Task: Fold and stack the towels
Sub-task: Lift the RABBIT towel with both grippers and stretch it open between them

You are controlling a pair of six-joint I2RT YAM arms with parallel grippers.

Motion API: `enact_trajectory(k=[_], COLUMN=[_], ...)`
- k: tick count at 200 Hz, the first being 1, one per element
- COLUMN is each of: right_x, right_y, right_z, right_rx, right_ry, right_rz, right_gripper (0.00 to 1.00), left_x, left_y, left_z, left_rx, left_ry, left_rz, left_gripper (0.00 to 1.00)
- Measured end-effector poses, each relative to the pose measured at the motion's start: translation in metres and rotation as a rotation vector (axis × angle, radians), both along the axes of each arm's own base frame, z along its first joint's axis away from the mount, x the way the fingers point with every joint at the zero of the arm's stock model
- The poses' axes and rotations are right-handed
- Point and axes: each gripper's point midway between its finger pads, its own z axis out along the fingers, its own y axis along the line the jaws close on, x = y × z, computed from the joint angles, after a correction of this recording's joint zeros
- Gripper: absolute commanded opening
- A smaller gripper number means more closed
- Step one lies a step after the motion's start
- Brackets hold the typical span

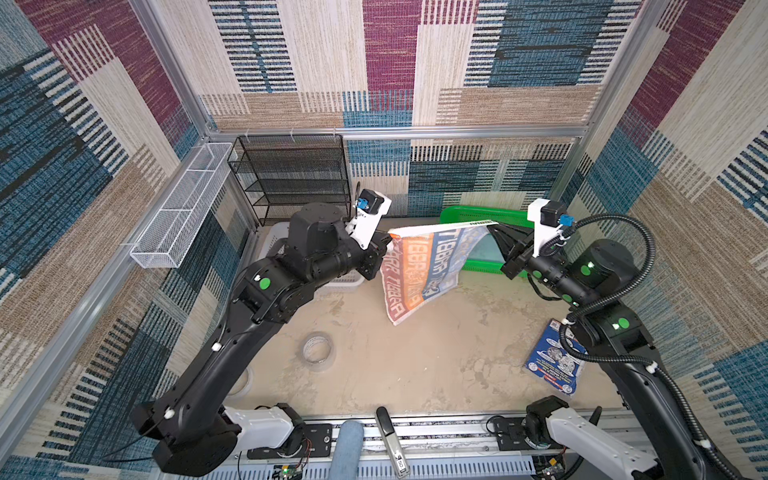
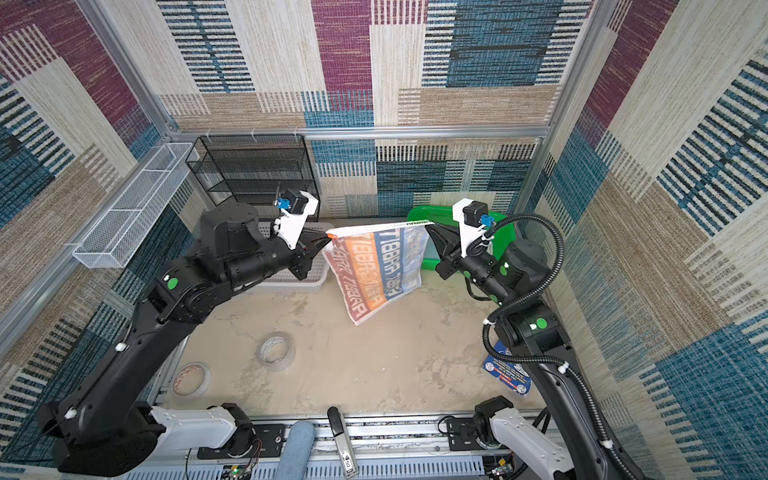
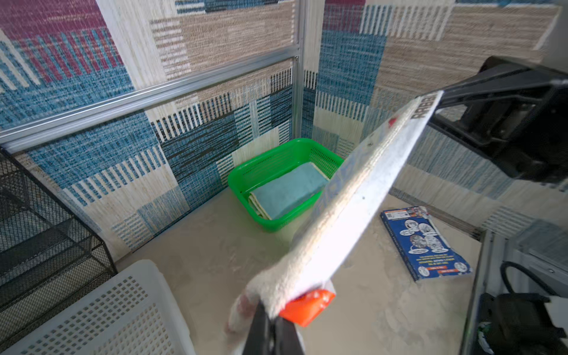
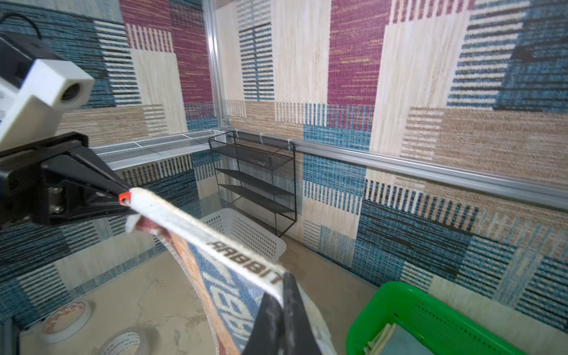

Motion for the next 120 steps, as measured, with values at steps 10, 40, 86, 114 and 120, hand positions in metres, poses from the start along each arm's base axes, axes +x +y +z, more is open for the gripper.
enact_trajectory(k=[10,40,86,114,120], right_x=[-0.014,-0.049,-0.065,-0.027,-0.016], right_y=[0.002,0.005,0.006,-0.001,-0.003], right_z=[0.007,0.025,0.028,0.004,-0.005], right_rx=[0.003,0.016,0.036,0.037,0.034], right_ry=[-0.027,-0.087,-0.081,0.008,0.036], right_rz=[0.039,0.131,0.175,0.051,0.017], right_gripper=[0.0,0.0,0.0,0.0,0.0], left_x=[-0.013,-0.048,-0.063,-0.034,-0.025], left_y=[0.003,0.011,0.013,0.005,0.003], left_z=[0.009,0.03,0.031,0.008,0.0], left_rx=[-0.028,-0.111,-0.147,-0.094,-0.074], left_ry=[-0.016,-0.055,-0.062,-0.022,-0.008], left_rz=[-0.033,-0.127,-0.171,-0.094,-0.067], left_gripper=[0.0,0.0,0.0,0.0,0.0])
